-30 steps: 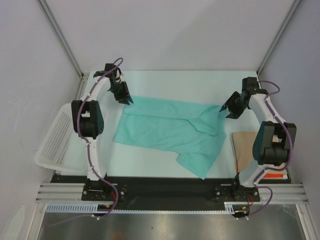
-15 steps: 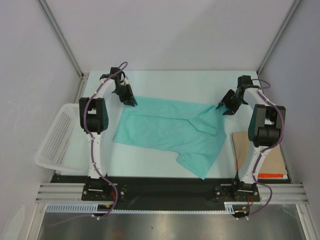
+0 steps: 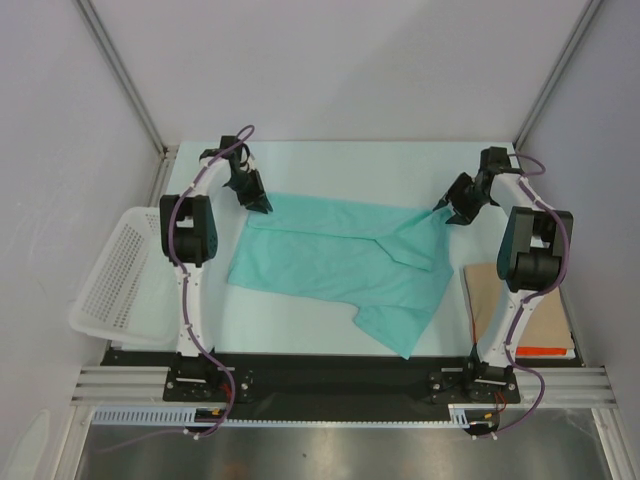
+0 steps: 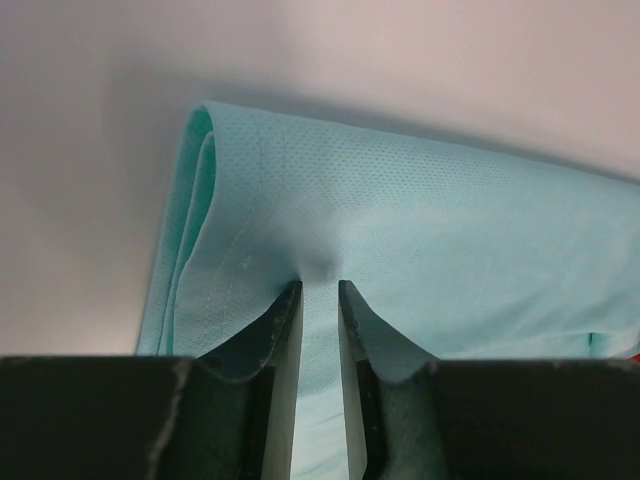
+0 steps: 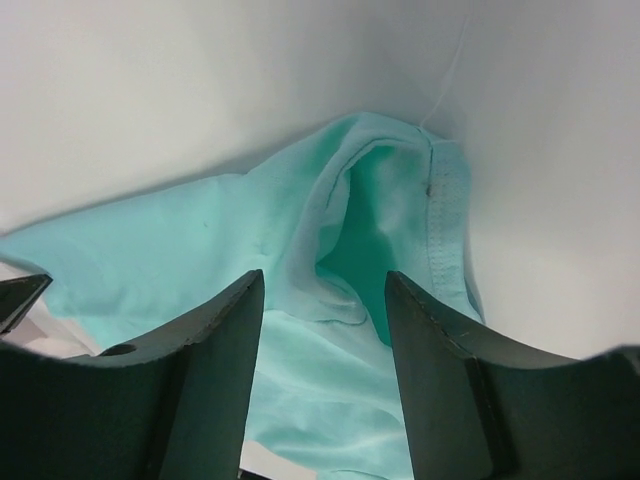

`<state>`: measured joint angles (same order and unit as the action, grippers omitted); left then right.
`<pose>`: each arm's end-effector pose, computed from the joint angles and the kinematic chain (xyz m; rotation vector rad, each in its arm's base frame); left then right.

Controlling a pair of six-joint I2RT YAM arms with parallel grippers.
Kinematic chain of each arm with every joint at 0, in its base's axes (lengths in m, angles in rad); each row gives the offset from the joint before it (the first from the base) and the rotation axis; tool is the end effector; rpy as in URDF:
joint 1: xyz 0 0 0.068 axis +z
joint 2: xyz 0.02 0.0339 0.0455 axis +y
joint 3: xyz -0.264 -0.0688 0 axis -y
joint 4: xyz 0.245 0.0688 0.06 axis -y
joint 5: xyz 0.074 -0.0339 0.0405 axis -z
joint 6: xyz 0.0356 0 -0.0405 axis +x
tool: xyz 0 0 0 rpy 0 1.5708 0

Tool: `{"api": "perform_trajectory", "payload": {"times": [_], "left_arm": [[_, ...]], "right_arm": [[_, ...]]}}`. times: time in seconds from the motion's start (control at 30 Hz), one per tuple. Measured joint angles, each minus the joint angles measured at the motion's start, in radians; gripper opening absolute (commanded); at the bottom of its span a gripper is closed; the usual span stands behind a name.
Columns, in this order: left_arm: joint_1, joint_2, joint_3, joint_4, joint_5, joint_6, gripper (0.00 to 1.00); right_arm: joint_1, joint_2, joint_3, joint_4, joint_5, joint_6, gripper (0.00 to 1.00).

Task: Fold and stack the t-shirts
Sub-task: Fold the tshirt

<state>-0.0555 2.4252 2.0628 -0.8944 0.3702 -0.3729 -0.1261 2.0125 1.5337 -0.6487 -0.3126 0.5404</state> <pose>0.5011 -0.0407 0.1542 -0.3671 2.8283 -0.6175 0.4222 -0.0425 0.1951 0.7988 2.6030 0.5458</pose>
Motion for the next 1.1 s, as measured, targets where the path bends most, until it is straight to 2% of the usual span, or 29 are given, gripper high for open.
{"api": "perform_trajectory", "payload": {"times": [0.03, 0.13, 0.17, 0.23, 0.27, 0.3, 0.53, 0.6, 0.63, 0.7, 0.73, 0.87, 1.0, 1.1], "left_arm": [[0.0, 0.001, 0.0, 0.0, 0.0, 0.0, 0.25], [0.0, 0.003, 0.0, -0.002, -0.001, 0.002, 0.24], [0.002, 0.003, 0.0, -0.002, -0.001, 0.006, 0.24], [0.003, 0.003, 0.0, -0.002, -0.001, 0.008, 0.24], [0.003, 0.003, 0.0, -0.002, -0.002, 0.008, 0.24], [0.003, 0.003, 0.0, -0.002, -0.003, 0.008, 0.24], [0.01, 0.004, 0.001, -0.01, -0.009, 0.007, 0.22], [0.012, 0.008, 0.006, -0.015, -0.008, 0.007, 0.22], [0.013, 0.01, 0.01, -0.019, -0.008, 0.007, 0.22], [0.016, 0.01, 0.013, -0.026, -0.01, 0.008, 0.23], [0.017, 0.01, 0.013, -0.028, -0.012, 0.008, 0.24], [0.021, 0.006, 0.013, -0.032, -0.012, 0.006, 0.33], [0.021, -0.026, -0.027, -0.028, -0.046, 0.006, 0.34], [0.021, -0.079, -0.107, -0.021, -0.063, 0.003, 0.32]], "right_arm": [[0.0, 0.003, 0.0, 0.003, -0.004, 0.001, 0.56], [-0.001, 0.032, 0.009, 0.01, -0.018, 0.01, 0.4], [0.0, 0.039, 0.007, 0.011, -0.018, 0.014, 0.27], [-0.001, 0.041, -0.013, 0.016, -0.013, 0.022, 0.14], [-0.001, 0.04, -0.022, 0.015, -0.005, 0.024, 0.02], [-0.002, 0.04, -0.026, 0.015, 0.002, 0.026, 0.0], [-0.017, 0.039, -0.031, -0.005, 0.08, 0.027, 0.0], [-0.019, 0.039, -0.035, -0.008, 0.09, 0.027, 0.03], [-0.02, 0.04, -0.038, -0.007, 0.092, 0.026, 0.14], [-0.019, 0.041, -0.042, -0.011, 0.094, 0.021, 0.27], [-0.019, 0.042, -0.04, -0.014, 0.1, 0.013, 0.37], [-0.007, 0.043, 0.02, -0.106, 0.183, -0.031, 0.53], [0.067, 0.006, 0.09, -0.209, 0.313, -0.09, 0.54], [0.2, -0.072, 0.089, -0.251, 0.368, -0.125, 0.46]]}}
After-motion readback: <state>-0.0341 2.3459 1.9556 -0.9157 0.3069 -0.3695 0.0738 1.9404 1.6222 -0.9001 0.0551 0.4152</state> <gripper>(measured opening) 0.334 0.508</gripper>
